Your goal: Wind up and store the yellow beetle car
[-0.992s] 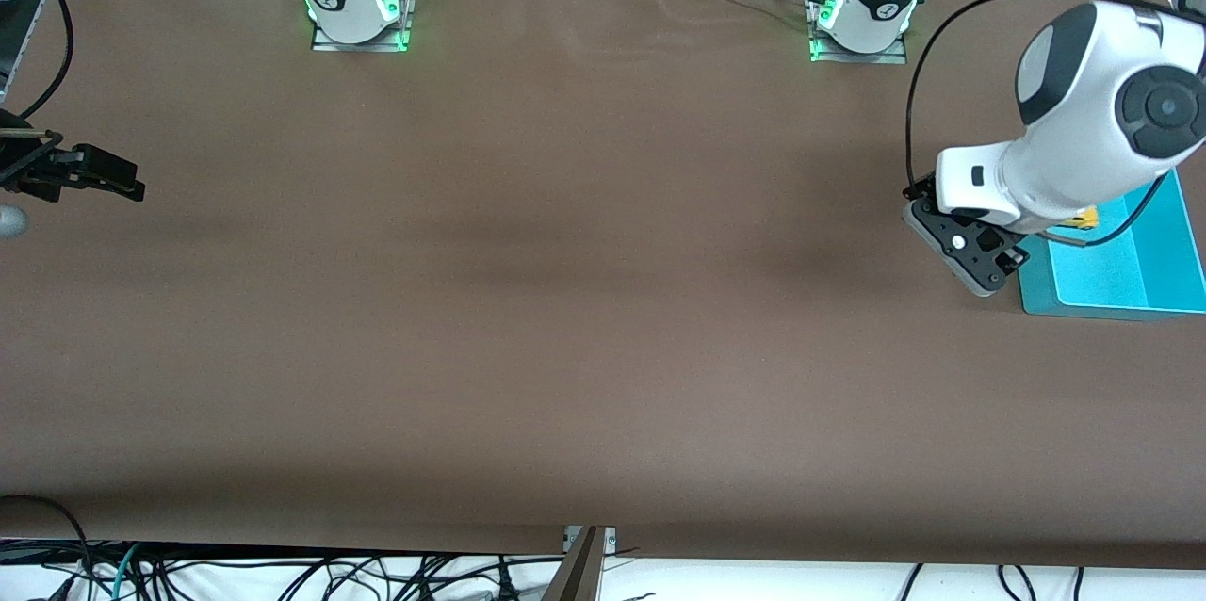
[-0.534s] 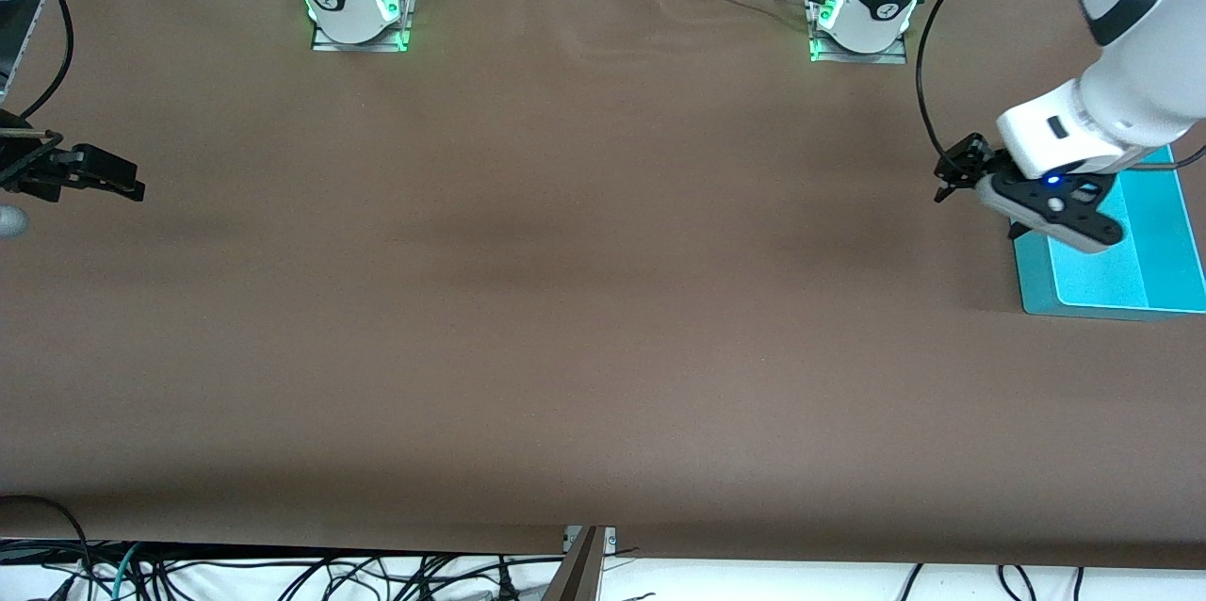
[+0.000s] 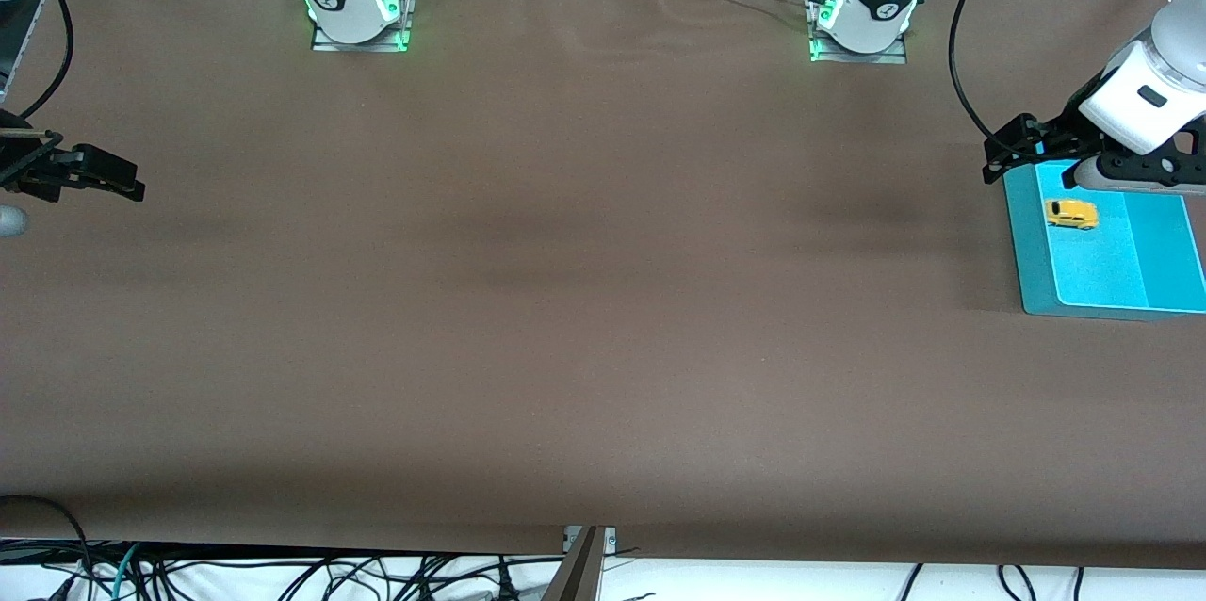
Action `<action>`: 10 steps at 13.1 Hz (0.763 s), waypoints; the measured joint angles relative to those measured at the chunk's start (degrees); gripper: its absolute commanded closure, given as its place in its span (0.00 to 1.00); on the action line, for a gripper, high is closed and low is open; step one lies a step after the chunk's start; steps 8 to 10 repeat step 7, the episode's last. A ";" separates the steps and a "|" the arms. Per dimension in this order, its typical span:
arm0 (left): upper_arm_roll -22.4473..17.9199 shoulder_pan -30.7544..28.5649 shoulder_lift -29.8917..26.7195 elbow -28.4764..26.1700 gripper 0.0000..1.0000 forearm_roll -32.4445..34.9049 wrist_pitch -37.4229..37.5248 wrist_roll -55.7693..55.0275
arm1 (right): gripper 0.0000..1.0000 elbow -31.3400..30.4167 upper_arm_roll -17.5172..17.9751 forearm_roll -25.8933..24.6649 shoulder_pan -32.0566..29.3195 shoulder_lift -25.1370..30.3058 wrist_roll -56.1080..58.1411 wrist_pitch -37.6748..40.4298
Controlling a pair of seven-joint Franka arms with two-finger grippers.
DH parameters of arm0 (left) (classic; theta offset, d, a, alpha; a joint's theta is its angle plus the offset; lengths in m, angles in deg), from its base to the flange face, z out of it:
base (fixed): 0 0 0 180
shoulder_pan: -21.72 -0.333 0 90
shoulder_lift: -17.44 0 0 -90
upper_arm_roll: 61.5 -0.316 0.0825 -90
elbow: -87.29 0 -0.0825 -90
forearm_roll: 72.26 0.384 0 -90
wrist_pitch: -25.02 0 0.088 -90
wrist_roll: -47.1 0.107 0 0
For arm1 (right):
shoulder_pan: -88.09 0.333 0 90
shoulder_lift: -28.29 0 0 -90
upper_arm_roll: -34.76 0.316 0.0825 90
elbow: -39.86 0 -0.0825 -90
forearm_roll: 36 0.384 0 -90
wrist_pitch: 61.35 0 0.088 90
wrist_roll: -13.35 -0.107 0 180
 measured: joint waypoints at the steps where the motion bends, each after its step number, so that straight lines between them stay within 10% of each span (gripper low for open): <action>1: 0.00 0.10 -0.06 0.28 0.00 0.08 1.29 -1.34 | 0.00 0.00 0.00 0.00 0.00 0.00 0.00 0.00; 10: -0.15 0.24 -0.12 0.95 0.00 0.33 2.25 -3.30 | 0.00 0.00 0.00 0.00 -0.02 0.00 0.00 0.00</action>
